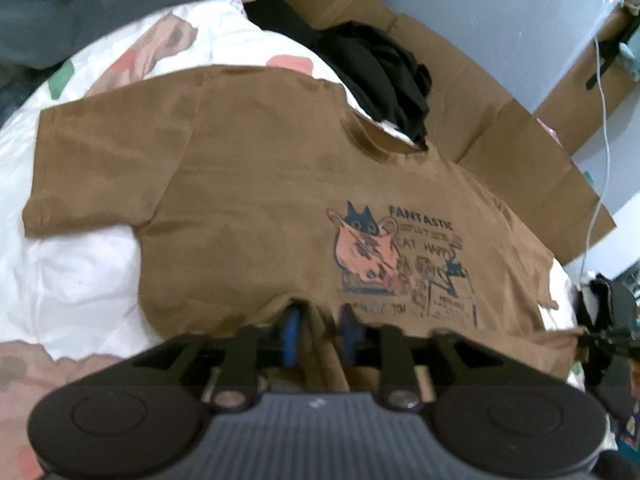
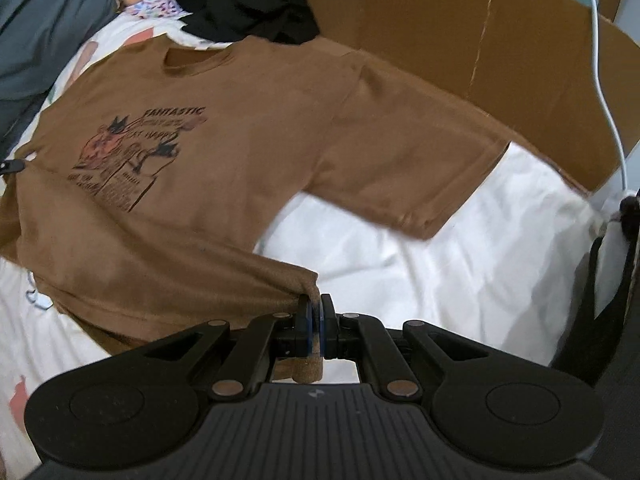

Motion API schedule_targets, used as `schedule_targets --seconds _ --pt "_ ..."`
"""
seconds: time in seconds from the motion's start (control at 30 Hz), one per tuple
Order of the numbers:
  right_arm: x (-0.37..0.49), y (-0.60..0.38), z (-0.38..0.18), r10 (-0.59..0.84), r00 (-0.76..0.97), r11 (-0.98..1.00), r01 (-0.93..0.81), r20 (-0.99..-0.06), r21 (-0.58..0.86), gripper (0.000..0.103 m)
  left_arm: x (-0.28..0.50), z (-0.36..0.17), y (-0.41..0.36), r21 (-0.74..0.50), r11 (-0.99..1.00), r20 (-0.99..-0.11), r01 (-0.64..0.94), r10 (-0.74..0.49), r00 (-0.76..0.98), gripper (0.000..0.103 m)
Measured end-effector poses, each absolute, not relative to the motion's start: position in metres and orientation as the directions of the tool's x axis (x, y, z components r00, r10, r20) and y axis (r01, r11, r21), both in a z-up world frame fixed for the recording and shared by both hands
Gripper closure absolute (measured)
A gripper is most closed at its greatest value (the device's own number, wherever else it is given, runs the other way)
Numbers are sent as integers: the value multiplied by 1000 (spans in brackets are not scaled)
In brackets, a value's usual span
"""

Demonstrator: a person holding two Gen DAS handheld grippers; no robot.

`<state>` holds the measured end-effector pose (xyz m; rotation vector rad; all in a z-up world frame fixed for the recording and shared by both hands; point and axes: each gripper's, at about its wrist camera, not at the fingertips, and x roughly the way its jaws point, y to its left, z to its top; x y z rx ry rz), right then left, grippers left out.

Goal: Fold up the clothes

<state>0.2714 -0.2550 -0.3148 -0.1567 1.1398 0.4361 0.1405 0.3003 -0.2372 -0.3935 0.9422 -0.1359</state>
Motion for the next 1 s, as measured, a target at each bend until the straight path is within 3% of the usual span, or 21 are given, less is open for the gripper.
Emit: schedule_targets --seconds 0.07,0.27,0.5,0.7,0.77,0.83,0.9,1.0 --pt "275 -255 -315 250 348 907 -411 -903 93 100 127 -233 297 -359 933 -764 -15 -284 579 39" --pt "276 -255 -321 236 332 904 -420 -913 81 100 90 -240 293 -368 926 -790 87 -360 497 39" --pt "276 -255 -320 241 321 907 -410 -916 95 100 77 -257 280 -331 936 -822 118 -347 451 41" --pt "272 -255 -319 246 309 906 -411 -919 104 100 80 -267 271 -324 933 -847 155 -359 391 53" --pt "271 -257 -320 246 289 903 -415 -925 110 100 81 -266 272 -333 930 -845 159 -369 386 77" --pt "268 -258 -321 248 267 899 -422 -931 118 100 81 -265 274 -346 924 -844 160 -381 377 89" --pt "264 -260 -320 255 248 892 -434 -935 128 100 80 -261 277 -360 919 -830 163 -395 395 95" --pt "258 -261 -317 265 232 885 -444 -936 140 100 75 -245 280 -344 922 -817 177 -387 427 96"
